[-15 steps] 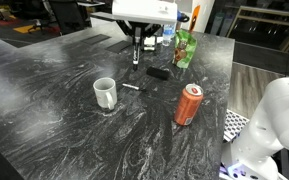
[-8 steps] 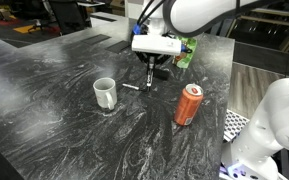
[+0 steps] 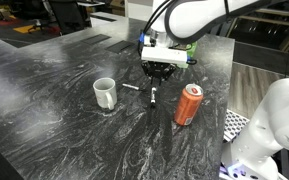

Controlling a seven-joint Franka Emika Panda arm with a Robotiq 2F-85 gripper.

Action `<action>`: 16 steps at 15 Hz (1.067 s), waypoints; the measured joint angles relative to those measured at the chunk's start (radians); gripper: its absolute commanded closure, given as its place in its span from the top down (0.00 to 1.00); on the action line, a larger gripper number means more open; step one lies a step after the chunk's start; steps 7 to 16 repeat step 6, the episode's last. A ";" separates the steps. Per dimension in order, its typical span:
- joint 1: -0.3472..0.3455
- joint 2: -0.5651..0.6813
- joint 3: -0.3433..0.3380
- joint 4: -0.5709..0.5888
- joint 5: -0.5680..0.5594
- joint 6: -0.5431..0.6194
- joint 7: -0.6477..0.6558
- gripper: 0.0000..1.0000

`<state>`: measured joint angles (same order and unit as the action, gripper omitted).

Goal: Remove the marker from the mug

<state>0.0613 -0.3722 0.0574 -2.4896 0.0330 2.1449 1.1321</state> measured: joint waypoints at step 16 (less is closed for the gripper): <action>-0.006 -0.003 0.094 0.044 -0.156 -0.013 0.023 1.00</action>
